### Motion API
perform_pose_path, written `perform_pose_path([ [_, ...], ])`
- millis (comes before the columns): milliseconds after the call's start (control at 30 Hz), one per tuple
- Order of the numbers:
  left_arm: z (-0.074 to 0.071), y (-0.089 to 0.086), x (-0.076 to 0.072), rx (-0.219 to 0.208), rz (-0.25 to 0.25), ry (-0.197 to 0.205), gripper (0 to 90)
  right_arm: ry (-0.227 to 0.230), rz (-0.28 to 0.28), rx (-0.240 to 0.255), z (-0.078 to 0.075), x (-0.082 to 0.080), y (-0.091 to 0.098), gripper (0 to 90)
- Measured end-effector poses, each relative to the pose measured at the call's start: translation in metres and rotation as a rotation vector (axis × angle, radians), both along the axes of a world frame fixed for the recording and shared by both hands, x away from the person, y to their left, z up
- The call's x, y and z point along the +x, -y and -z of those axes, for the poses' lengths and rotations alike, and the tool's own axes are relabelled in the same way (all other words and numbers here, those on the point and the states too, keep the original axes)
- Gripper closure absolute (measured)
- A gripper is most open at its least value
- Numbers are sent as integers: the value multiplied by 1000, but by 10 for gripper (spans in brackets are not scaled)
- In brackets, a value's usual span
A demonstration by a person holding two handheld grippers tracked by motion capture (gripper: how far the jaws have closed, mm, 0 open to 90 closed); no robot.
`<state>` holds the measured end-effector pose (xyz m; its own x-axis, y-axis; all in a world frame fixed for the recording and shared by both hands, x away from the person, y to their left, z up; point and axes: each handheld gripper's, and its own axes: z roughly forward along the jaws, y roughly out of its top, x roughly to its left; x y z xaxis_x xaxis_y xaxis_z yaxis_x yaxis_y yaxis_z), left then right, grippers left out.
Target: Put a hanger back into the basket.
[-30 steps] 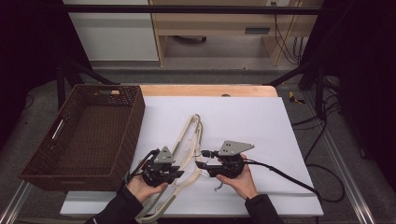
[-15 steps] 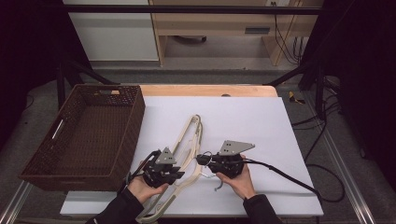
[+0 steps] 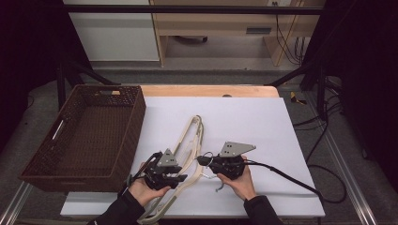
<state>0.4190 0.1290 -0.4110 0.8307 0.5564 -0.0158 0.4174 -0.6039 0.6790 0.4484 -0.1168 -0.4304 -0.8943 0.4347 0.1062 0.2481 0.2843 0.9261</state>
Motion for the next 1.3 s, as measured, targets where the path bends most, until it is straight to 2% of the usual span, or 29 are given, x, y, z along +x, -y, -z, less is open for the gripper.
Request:
perform_pose_path([
  [133, 2, 7, 1, 23, -43, 32, 607, 6, 2, -4, -1, 0, -1, 884],
  [267, 2, 13, -1, 66, -65, 47, 665, 14, 0, -2, -3, -1, -4, 884],
  [433, 2, 16, -3, 77, -95, 68, 762, 17, -2, -4, -5, -3, -7, 884],
  [467, 1, 16, -4, 82, -98, 63, 765, 18, -3, -4, -5, -3, -8, 883],
  [533, 0, 17, -6, 88, -117, 82, 771, 16, -5, 1, -5, -3, -8, 879],
  [633, -4, 15, -8, 114, -137, 118, 780, 13, -7, 7, -7, -3, -7, 850],
  [700, -6, 14, -9, 108, -147, 123, 786, 20, 0, -6, -8, -3, -5, 819],
  [767, -13, 5, -8, 113, -165, 131, 793, 25, 5, -10, -10, -3, -3, 784],
  [833, -17, -1, -6, 90, -187, 133, 798, 29, 12, -21, -11, -4, -1, 752],
  [867, -19, -5, -5, 95, -192, 134, 802, 30, 16, -27, -11, -4, 0, 729],
  [933, -21, -12, -3, 79, -216, 131, 810, 27, 23, -35, -11, -3, 1, 699],
  [1100, -25, -28, 3, 58, -252, 117, 843, -5, 60, -32, -11, 1, 11, 565],
  [1167, -27, -35, 5, 29, -261, 109, 857, -3, 86, -36, -11, 2, 16, 501],
  [1233, -31, -42, 7, -29, -250, 76, 860, -1, 108, -30, -12, 2, 23, 453],
  [1300, -35, -47, 6, -54, -246, 74, 861, -1, 133, -25, -13, 3, 30, 398],
])
